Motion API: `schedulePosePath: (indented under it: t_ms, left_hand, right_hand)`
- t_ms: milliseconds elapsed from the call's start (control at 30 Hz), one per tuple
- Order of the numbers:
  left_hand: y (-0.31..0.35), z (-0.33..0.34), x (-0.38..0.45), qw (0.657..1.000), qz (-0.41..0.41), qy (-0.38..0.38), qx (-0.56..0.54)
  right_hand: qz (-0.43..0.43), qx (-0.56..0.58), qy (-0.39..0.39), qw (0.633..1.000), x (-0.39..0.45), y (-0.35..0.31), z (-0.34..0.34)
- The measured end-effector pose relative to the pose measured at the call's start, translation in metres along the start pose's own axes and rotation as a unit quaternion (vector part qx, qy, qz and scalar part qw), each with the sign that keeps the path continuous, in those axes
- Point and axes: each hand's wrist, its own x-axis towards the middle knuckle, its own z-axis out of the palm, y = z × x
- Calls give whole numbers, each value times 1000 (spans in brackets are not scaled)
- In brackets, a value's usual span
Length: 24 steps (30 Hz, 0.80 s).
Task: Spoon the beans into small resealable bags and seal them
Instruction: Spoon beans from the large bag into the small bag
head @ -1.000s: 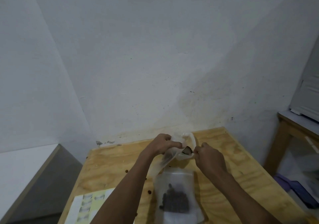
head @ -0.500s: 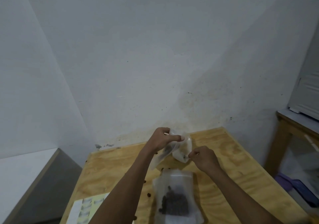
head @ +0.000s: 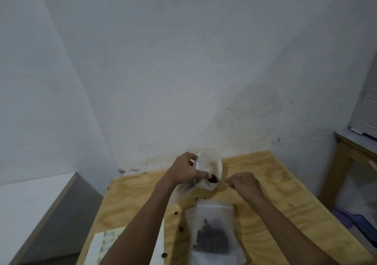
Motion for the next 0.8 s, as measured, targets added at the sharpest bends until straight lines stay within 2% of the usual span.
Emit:
schedulePosePath:
  t_ms: [333, 467, 533, 633, 800]
  left_hand:
    - [-22, 5, -20, 1000, 7, 12, 20]
    - [-27, 7, -23, 999, 10, 31, 34]
    - [-28, 9, -23, 999, 11, 34, 34]
    - [-28, 11, -22, 999, 8, 38, 33]
    - [-34, 4, -26, 999, 0, 48, -2]
  right_hand:
    - [-44, -7, 41, 998, -2, -32, -17]
    - [-95, -31, 31, 994, -11, -52, -17]
    - [-131, -81, 18, 988, -16, -57, -10]
    - [-179, -216, 30, 959, -28, -61, 3]
    - [-215, -287, 85, 930, -36, -68, 4]
